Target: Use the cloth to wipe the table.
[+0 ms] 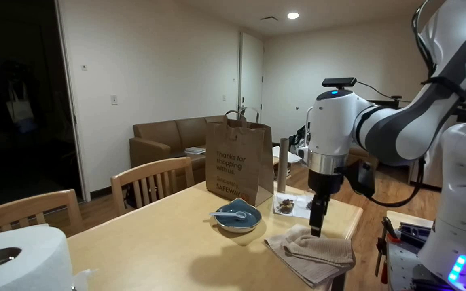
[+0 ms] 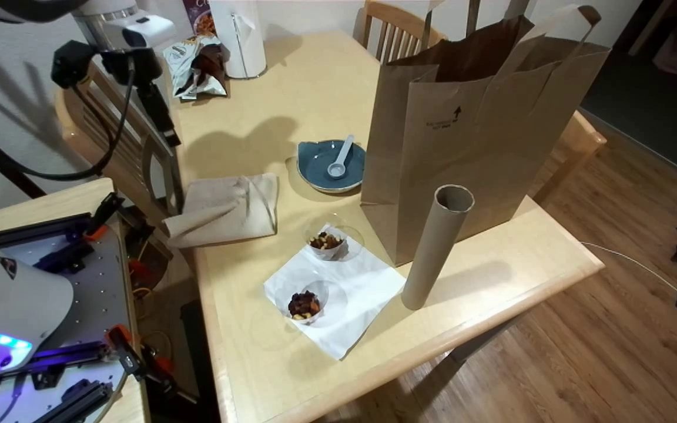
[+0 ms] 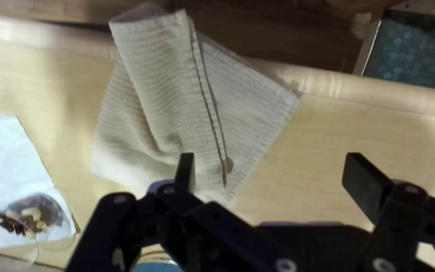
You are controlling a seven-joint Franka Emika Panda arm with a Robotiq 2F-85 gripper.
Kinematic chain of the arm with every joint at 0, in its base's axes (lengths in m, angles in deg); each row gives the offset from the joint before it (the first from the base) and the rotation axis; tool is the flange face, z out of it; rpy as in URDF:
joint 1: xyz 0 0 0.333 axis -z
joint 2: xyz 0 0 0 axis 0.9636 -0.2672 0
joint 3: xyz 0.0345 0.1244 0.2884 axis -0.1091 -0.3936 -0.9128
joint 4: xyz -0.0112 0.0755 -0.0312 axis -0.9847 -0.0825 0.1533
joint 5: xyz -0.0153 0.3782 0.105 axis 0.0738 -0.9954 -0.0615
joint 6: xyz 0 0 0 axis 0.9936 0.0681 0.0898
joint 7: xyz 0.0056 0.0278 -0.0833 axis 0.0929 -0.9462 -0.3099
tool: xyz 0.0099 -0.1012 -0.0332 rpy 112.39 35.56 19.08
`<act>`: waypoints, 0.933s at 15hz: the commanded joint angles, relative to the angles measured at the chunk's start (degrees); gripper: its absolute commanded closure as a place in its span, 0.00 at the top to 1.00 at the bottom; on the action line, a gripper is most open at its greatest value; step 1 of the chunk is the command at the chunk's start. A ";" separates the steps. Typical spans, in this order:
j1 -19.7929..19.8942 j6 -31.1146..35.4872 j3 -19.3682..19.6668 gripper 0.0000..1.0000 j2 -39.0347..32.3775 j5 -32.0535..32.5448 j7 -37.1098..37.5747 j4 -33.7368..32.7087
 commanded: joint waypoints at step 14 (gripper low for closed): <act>23.36 30.02 13.16 1.00 -31.08 30.66 7.26 -5.00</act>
